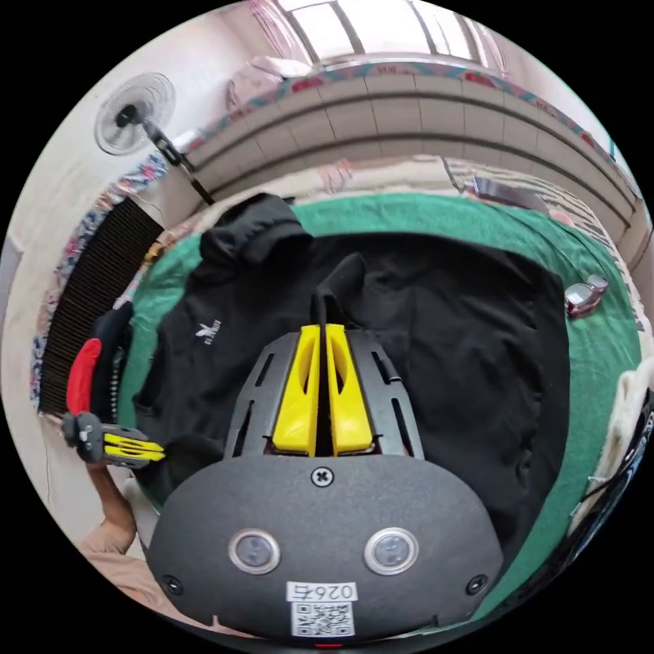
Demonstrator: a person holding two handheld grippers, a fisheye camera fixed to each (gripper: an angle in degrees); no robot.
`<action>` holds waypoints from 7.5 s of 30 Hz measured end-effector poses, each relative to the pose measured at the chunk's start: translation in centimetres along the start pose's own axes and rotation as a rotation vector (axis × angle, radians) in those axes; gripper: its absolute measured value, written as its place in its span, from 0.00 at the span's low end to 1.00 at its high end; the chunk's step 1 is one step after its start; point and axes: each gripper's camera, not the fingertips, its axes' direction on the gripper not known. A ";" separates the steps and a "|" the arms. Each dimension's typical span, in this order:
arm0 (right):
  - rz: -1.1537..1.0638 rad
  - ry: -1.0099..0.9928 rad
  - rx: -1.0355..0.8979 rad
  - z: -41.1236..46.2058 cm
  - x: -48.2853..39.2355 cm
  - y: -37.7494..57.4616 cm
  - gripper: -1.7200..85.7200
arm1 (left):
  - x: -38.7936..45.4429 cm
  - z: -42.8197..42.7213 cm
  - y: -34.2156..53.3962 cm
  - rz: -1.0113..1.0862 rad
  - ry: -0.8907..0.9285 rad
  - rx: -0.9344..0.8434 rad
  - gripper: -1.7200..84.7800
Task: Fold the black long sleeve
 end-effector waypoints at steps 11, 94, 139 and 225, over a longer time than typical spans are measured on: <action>0.046 -0.185 0.085 -1.5 3.9 -6.4 0.13 | -5.2 -3.6 6.0 -0.027 0.208 0.206 0.01; -0.741 0.109 0.104 -3.5 -25.3 5.5 0.02 | -22.1 -13.1 3.7 -0.321 0.472 0.897 0.17; -0.643 -0.336 -0.527 1.3 -9.9 4.2 0.10 | -13.5 -15.3 -1.6 -0.170 0.041 0.591 0.02; -0.394 0.784 0.402 7.1 -23.5 -9.3 0.01 | -18.8 -16.2 -2.7 -0.487 -0.344 0.756 0.01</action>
